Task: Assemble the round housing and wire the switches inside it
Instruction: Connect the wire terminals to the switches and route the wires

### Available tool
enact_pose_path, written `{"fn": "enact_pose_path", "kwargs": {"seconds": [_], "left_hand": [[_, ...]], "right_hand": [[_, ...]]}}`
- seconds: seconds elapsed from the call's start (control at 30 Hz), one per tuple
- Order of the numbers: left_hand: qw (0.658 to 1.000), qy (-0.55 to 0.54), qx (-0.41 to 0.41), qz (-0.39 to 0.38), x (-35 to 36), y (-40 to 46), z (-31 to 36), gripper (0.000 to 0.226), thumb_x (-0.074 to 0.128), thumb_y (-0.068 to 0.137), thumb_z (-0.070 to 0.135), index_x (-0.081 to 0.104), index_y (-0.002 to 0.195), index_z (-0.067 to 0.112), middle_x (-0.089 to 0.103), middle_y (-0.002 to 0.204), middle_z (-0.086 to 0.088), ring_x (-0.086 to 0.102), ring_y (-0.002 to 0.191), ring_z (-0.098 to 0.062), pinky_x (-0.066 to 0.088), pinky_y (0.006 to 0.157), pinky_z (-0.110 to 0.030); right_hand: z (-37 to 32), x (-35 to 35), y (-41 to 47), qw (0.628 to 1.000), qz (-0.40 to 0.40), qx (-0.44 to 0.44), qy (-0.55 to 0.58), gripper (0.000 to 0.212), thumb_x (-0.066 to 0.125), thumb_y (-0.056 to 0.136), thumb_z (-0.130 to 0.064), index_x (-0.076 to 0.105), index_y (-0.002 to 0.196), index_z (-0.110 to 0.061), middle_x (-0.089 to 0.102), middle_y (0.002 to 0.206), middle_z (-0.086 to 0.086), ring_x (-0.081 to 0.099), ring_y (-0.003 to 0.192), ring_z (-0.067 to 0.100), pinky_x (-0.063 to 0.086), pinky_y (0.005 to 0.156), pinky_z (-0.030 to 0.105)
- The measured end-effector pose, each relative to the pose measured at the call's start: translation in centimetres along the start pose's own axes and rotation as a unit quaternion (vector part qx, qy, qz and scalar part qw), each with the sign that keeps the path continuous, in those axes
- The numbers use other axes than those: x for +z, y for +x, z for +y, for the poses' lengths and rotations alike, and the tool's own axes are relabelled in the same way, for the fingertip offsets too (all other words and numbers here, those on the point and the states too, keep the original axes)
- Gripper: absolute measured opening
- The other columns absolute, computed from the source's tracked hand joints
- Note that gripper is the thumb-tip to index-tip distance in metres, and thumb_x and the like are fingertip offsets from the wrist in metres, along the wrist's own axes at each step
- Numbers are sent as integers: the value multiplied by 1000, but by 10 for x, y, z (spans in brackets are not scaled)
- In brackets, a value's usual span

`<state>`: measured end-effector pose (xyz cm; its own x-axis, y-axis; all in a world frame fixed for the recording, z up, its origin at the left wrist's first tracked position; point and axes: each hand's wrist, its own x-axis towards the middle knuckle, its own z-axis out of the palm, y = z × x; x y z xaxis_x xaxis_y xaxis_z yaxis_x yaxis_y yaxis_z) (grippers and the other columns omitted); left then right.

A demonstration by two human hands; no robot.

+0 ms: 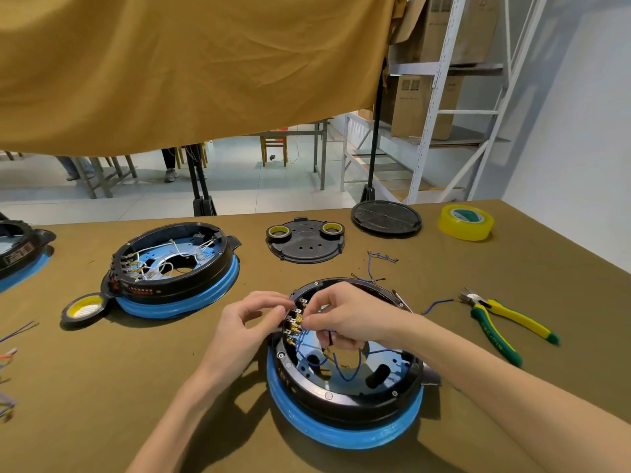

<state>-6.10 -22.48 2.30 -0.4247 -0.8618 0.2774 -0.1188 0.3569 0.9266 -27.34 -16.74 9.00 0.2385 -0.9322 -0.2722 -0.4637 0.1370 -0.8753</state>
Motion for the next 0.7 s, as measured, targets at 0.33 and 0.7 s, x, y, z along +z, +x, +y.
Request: {"fn": "enact_pose_path", "kwargs": {"seconds": [0.33, 0.7], "left_hand": [[995, -40, -65, 62, 15, -10, -18, 28, 53, 105, 19, 71, 125, 21, 75, 118, 6, 70, 111, -16, 57, 96, -52], [988, 53, 24, 140, 16, -15, -20, 21, 62, 99, 21, 80, 110, 18, 78, 110, 11, 67, 112, 1, 56, 95, -28]], "right_hand": [[3, 21, 22, 994, 20, 67, -84, 14, 64, 97, -16, 74, 97, -5, 67, 65, 4, 39, 37, 10, 32, 39, 23], [5, 24, 22, 993, 42, 71, -86, 15, 64, 93, -12, 76, 90, -2, 68, 60, 0, 40, 41, 11, 35, 42, 22]]}}
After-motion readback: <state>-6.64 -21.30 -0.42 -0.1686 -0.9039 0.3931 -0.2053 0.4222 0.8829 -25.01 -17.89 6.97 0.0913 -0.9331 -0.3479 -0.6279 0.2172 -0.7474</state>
